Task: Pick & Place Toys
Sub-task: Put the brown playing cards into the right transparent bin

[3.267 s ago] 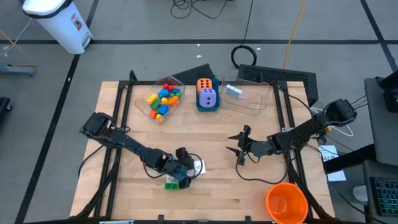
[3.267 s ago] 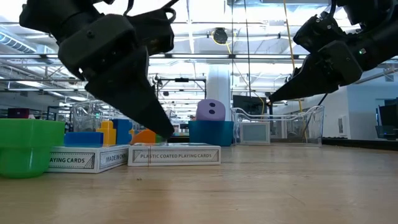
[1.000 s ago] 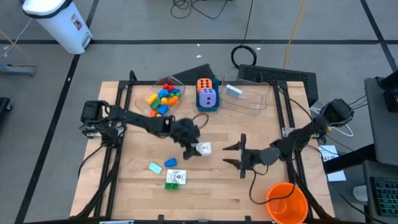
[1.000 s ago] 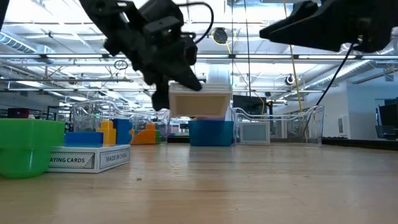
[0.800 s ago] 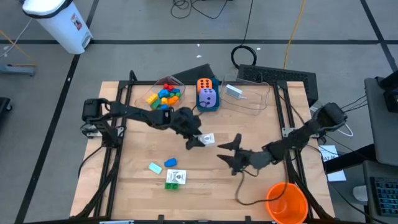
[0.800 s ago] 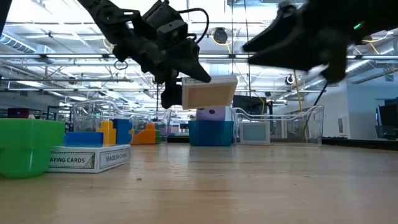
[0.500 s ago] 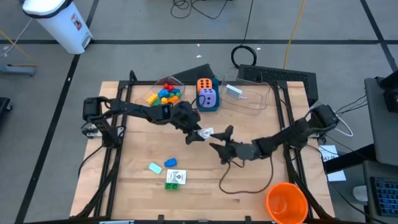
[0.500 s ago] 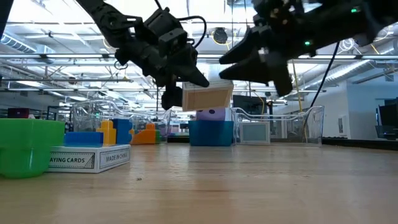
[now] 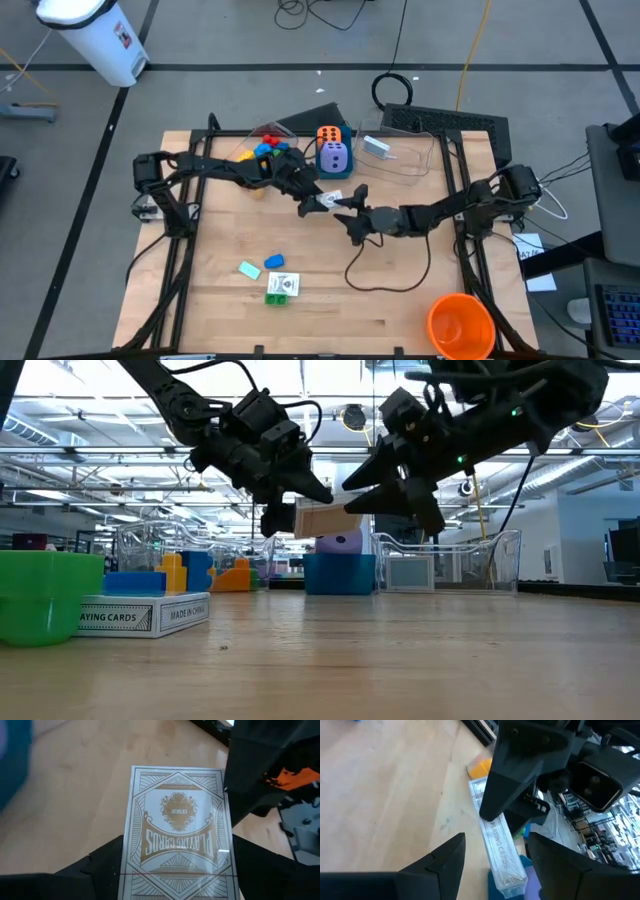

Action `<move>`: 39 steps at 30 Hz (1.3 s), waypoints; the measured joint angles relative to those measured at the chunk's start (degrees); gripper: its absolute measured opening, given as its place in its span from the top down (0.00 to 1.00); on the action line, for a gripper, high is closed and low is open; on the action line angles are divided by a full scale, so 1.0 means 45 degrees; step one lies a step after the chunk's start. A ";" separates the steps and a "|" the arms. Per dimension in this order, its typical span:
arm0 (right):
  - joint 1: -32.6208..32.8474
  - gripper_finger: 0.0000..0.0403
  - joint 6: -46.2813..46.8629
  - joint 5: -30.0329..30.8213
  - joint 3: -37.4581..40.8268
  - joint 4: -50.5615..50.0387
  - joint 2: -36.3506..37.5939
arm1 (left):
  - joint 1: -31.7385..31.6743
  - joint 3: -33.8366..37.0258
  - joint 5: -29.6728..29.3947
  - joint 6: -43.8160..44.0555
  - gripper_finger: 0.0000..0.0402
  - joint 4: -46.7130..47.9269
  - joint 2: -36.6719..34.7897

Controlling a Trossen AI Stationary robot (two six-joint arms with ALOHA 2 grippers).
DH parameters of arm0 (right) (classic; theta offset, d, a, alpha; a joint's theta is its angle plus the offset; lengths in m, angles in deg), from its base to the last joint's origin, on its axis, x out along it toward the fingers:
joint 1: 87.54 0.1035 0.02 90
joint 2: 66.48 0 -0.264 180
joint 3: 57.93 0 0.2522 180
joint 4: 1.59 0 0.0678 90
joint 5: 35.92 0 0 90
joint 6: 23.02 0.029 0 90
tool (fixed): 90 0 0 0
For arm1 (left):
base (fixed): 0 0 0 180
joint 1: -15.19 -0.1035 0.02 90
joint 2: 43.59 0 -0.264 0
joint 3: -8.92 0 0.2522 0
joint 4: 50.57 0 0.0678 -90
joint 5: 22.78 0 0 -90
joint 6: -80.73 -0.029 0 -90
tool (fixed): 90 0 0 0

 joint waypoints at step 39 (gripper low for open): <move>-0.0857 0.84 -0.0434 0.2448 0.0015 -0.1963 0.1384 | -0.0655 -0.3956 -0.0934 -0.5301 0.04 0.4298 -0.0728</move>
